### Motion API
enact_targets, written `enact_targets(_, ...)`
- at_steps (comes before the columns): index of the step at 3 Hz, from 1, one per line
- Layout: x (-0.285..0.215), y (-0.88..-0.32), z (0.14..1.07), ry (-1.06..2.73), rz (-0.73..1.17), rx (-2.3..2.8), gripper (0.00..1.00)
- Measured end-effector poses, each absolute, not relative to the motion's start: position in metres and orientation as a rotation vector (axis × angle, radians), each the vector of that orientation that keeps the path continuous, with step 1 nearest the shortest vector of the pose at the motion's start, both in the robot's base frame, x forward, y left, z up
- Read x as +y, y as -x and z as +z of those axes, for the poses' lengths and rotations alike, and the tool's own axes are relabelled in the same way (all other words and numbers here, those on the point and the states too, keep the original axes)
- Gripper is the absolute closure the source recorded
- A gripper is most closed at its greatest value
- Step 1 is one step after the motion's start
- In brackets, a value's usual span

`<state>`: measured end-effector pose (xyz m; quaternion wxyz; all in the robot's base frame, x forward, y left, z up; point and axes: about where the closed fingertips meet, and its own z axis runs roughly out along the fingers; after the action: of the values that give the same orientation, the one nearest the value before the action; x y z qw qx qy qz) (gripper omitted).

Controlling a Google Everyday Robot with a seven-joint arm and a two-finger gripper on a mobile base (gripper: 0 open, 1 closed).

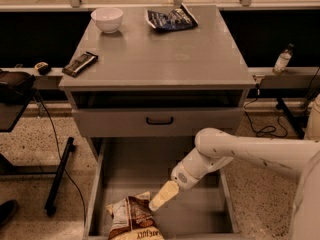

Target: Pick brown chip bag from middle drawer and place on counter

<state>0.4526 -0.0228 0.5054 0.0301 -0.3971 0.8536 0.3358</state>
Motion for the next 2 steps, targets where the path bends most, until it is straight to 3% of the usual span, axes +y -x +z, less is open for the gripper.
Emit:
enact_targets(1,0.003,-0.428,0.477,1.186,1.191,2.717,0.0)
enact_targets(2,0.008,-0.4,0.456,1.107,1.176,2.874,0.0)
